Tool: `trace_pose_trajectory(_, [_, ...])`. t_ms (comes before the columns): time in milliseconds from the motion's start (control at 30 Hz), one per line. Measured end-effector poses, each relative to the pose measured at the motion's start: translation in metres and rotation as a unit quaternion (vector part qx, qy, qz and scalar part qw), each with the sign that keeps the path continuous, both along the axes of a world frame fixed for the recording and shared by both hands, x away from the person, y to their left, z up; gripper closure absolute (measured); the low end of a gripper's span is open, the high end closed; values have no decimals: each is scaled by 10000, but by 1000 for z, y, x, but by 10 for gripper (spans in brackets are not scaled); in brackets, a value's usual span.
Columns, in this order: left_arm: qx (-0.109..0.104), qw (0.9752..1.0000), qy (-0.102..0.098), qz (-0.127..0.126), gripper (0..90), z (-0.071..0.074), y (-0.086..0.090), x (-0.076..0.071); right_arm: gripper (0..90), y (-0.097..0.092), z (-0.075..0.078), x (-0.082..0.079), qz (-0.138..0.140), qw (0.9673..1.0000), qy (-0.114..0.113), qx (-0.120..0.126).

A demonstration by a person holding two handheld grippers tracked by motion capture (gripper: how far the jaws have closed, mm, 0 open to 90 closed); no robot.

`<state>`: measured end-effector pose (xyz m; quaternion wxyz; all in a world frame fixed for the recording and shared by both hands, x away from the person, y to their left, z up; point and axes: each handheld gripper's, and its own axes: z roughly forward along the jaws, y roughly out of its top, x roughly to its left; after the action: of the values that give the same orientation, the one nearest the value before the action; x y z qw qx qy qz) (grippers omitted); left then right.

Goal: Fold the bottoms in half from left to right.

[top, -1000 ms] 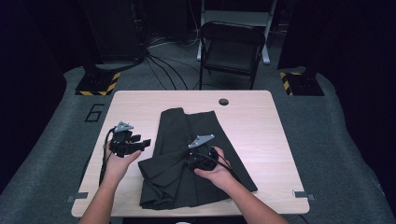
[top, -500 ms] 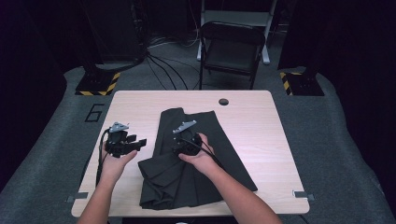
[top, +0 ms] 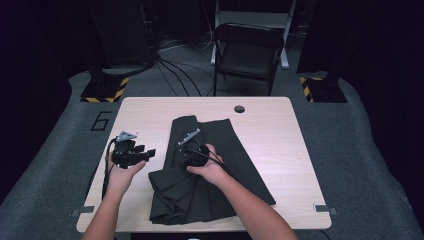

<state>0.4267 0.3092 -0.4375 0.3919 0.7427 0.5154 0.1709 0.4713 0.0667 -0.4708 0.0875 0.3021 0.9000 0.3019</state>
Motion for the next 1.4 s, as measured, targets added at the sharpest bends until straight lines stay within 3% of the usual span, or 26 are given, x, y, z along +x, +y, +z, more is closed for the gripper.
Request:
trace_pose_trajectory(33, [-17, 10000, -3, 17, 459, 0, 0, 0, 447, -3, 0, -2, 41, 9999, 131, -44])
trace_pose_trajectory(300, [-28, 10000, -32, 70, 458, 1, 2, 0, 453, -36, 4, -18, 180, 9996, 164, -112])
trace_pose_trajectory(500, [9, 10000, -27, 57, 458, 0, 0, -1, 447, -66, 6, -29, 201, 9998, 45, -28])
trace_pose_trajectory(667, [-7, 10000, -36, 55, 457, -4, -6, 0, 447, -90, 7, -35, -7, 10000, 19, -16])
trace_pose_trajectory(767, [31, 10000, 23, -13, 457, -5, -7, 1, 446, -98, 12, -35, -122, 9998, -70, 115])
trace_pose_trajectory(900, [7, 10000, 0, 1, 457, -6, -10, 2, 426, -92, 26, -40, -60, 9989, -190, 432])
trace_pose_trajectory(1100, [62, 9999, 82, -92, 456, -8, -13, 3, 419, -66, 45, -59, 477, 9970, -355, 501])
trace_pose_trajectory(1400, [96, 9999, 79, -51, 456, -10, -11, 2, 399, -31, 54, -76, 887, 9936, -90, 697])
